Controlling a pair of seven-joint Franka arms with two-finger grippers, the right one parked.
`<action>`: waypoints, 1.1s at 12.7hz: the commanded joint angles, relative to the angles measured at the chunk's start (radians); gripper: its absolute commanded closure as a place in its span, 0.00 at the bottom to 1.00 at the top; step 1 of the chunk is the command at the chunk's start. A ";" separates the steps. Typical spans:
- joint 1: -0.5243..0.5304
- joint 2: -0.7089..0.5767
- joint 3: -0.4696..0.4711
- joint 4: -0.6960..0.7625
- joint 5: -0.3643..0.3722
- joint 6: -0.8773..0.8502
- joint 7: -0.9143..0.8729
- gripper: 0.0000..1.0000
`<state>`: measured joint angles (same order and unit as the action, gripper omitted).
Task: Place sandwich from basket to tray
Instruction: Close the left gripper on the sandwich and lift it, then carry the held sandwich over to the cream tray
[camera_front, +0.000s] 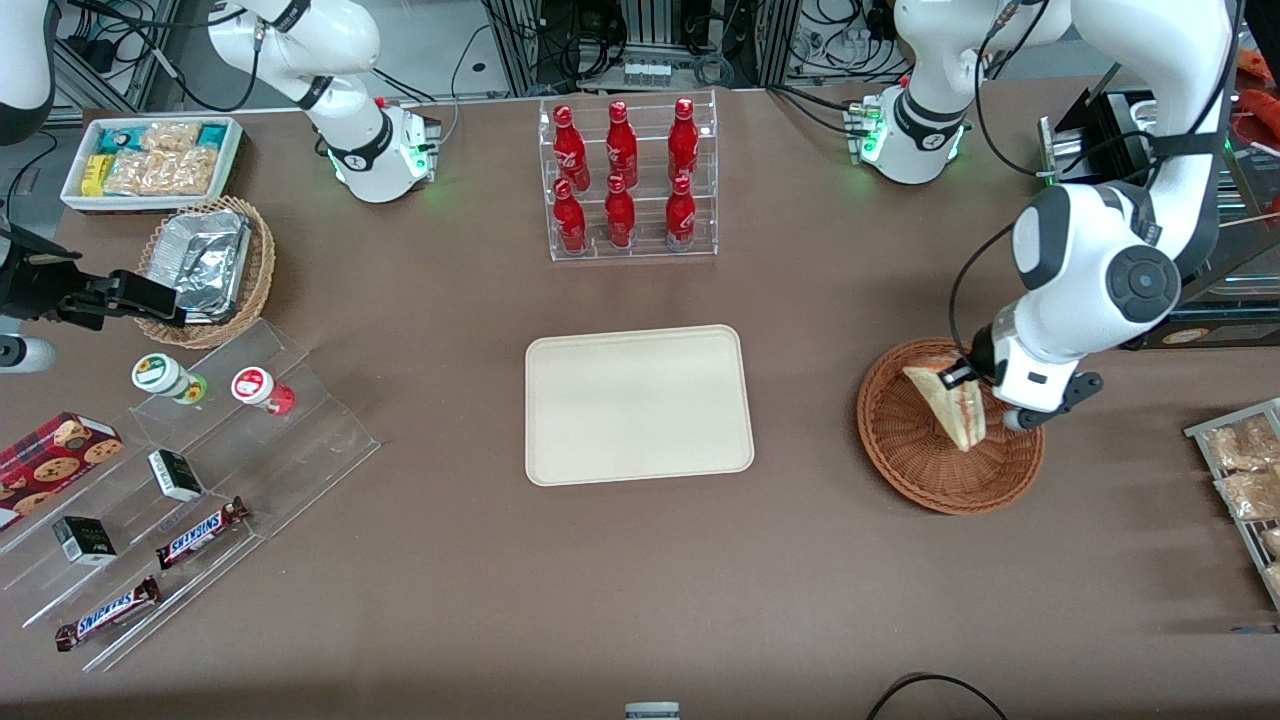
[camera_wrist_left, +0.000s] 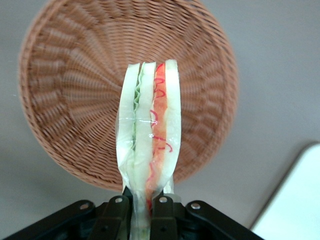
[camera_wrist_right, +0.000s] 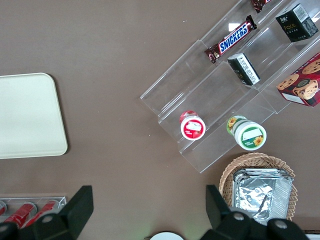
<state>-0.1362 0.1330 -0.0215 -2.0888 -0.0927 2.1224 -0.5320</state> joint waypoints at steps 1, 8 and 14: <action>-0.106 -0.003 -0.002 0.010 0.005 -0.021 -0.002 1.00; -0.376 0.124 -0.003 0.146 0.002 -0.019 -0.133 1.00; -0.543 0.389 -0.002 0.442 -0.010 -0.018 -0.287 1.00</action>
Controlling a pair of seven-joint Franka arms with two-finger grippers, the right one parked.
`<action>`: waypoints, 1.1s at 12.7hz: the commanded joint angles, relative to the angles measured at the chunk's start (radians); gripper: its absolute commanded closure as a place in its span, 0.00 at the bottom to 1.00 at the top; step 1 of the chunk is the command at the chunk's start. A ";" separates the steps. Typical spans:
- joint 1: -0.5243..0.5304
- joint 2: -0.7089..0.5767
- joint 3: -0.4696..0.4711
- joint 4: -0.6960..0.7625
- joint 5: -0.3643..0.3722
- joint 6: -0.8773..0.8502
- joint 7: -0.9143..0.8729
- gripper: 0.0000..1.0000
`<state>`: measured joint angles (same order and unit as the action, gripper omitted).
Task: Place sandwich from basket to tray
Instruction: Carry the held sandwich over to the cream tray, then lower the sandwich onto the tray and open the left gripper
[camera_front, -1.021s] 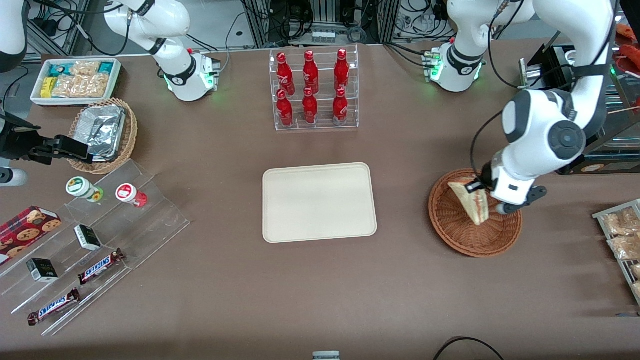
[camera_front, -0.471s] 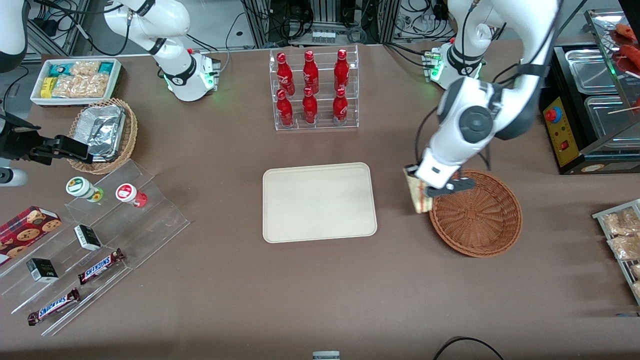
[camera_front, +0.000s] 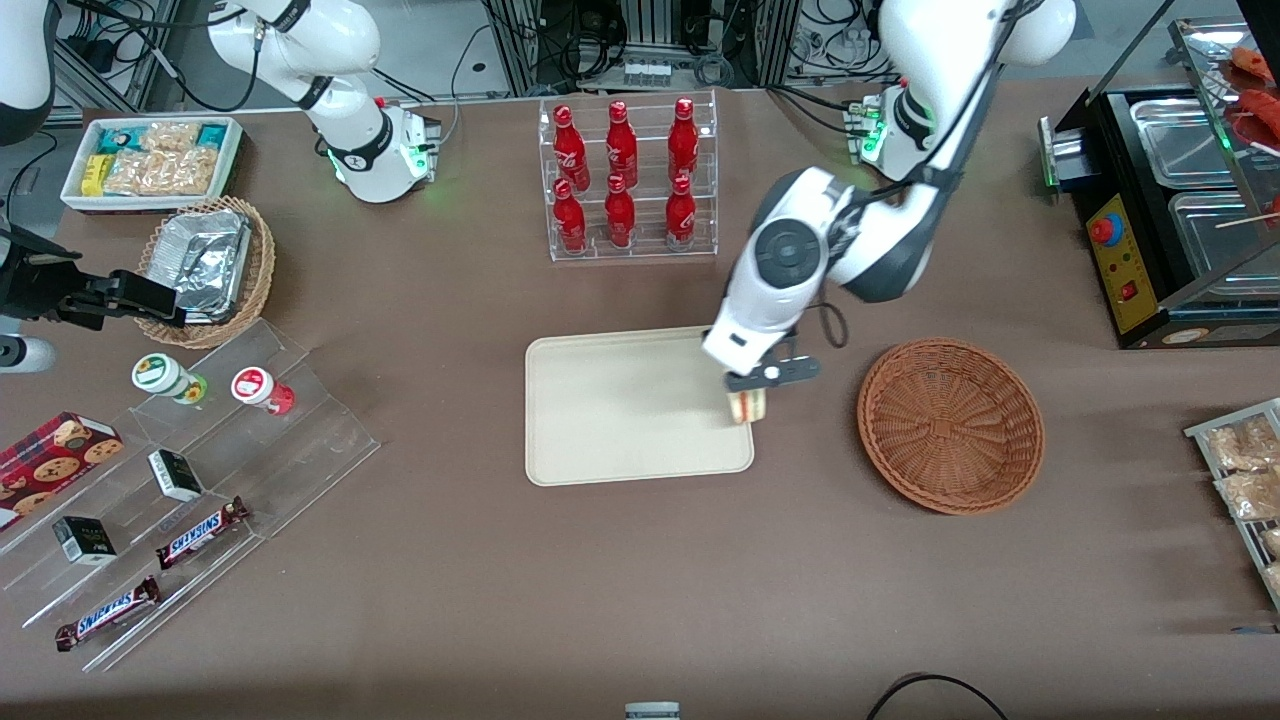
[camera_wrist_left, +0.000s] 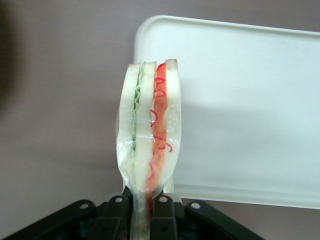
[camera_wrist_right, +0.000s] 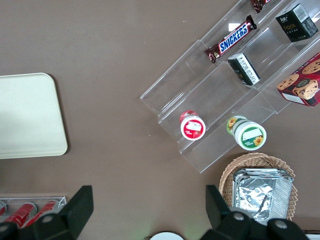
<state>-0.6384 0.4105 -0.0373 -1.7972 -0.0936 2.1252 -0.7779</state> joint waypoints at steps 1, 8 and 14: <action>-0.058 0.164 0.014 0.217 -0.006 -0.025 -0.064 1.00; -0.098 0.497 0.007 0.728 -0.011 -0.281 -0.115 1.00; -0.104 0.542 -0.027 0.750 -0.011 -0.232 -0.121 1.00</action>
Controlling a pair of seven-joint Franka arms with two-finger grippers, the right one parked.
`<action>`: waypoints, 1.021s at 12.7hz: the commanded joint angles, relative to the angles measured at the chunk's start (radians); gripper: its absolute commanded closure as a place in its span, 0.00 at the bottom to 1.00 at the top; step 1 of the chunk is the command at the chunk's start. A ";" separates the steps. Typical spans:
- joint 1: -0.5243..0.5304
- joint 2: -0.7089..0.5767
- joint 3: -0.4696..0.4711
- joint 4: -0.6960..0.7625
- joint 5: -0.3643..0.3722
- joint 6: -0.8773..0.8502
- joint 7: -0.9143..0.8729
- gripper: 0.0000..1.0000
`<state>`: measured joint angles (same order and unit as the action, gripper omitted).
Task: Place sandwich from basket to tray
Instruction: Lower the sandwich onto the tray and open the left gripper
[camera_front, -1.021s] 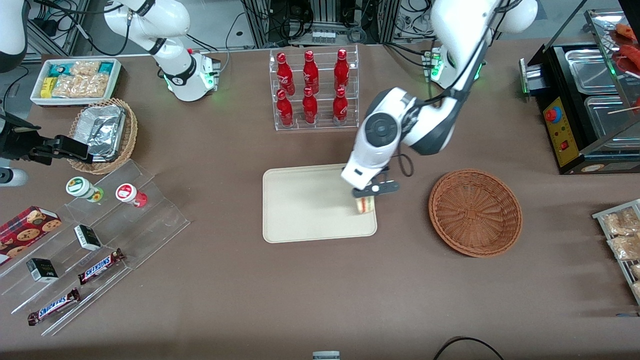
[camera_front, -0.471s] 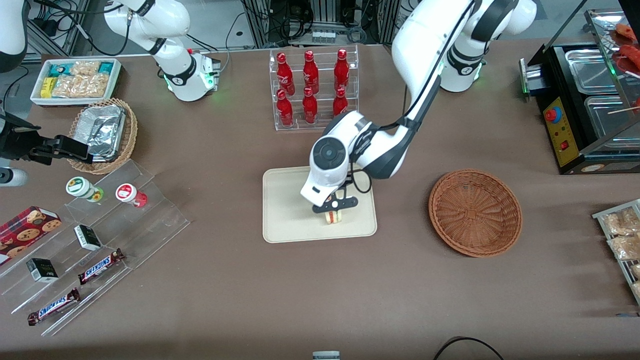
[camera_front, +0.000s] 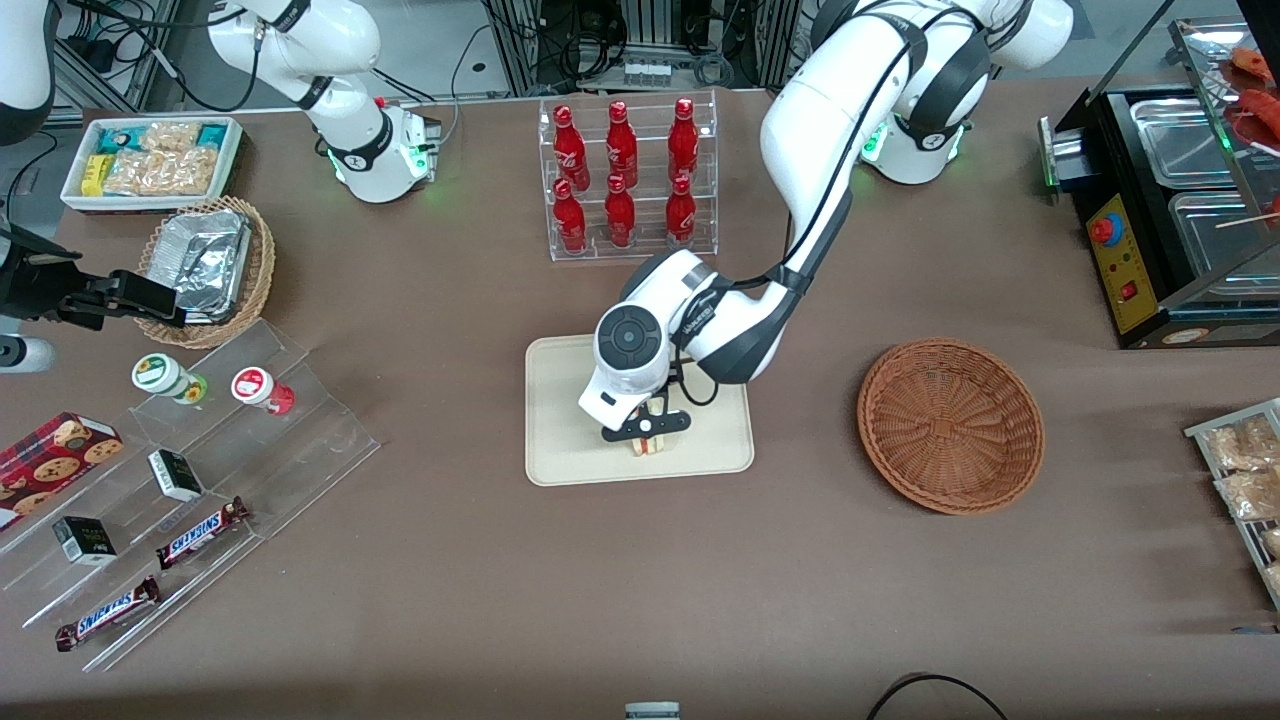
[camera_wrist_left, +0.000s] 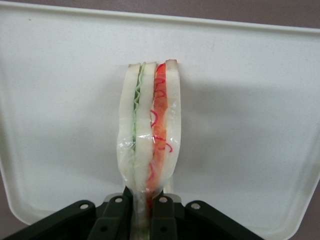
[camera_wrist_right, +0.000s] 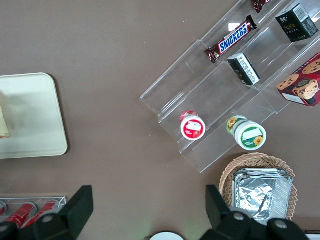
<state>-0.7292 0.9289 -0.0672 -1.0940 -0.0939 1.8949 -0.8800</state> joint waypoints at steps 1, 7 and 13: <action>-0.013 0.022 0.003 0.046 -0.010 -0.003 -0.019 1.00; -0.018 0.024 0.003 0.043 -0.009 0.029 -0.117 1.00; -0.026 0.033 0.003 0.039 -0.003 0.041 -0.108 0.23</action>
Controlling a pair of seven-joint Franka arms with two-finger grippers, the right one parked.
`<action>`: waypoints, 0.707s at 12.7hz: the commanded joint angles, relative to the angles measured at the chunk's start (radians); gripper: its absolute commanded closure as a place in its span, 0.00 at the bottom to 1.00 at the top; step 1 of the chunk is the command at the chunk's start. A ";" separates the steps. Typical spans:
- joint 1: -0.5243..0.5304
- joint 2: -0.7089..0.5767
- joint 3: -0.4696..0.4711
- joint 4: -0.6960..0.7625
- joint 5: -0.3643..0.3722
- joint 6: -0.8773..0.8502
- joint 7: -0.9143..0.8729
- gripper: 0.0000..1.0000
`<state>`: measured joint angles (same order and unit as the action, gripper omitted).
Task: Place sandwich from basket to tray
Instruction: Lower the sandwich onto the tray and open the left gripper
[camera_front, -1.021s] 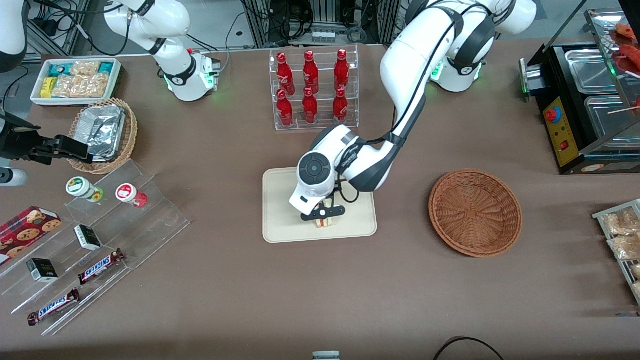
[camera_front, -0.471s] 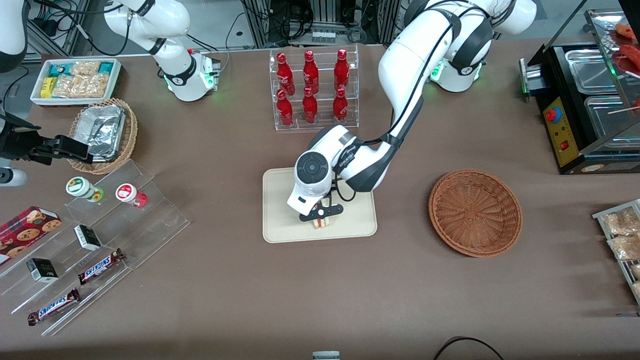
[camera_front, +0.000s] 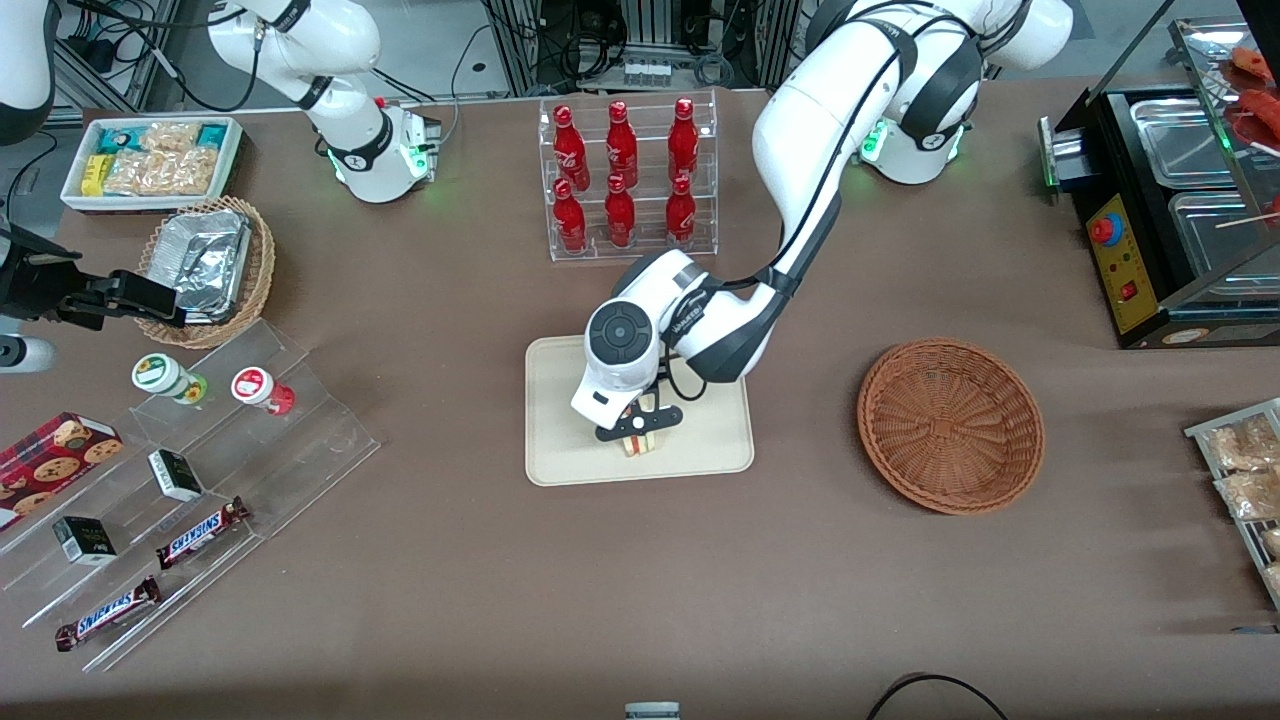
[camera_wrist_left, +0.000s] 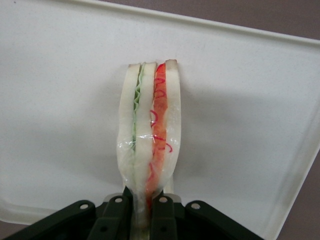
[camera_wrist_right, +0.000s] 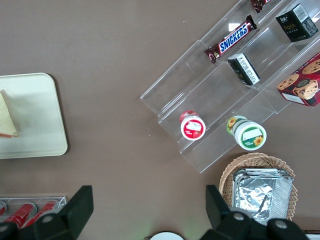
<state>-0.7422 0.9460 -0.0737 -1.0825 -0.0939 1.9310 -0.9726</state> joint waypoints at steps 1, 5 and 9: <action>-0.013 0.014 0.009 0.026 -0.003 0.006 -0.014 0.00; -0.013 -0.030 0.012 0.027 -0.001 -0.035 -0.012 0.00; 0.007 -0.136 0.012 0.029 -0.009 -0.168 0.063 0.00</action>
<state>-0.7383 0.8712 -0.0709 -1.0374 -0.0939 1.8234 -0.9532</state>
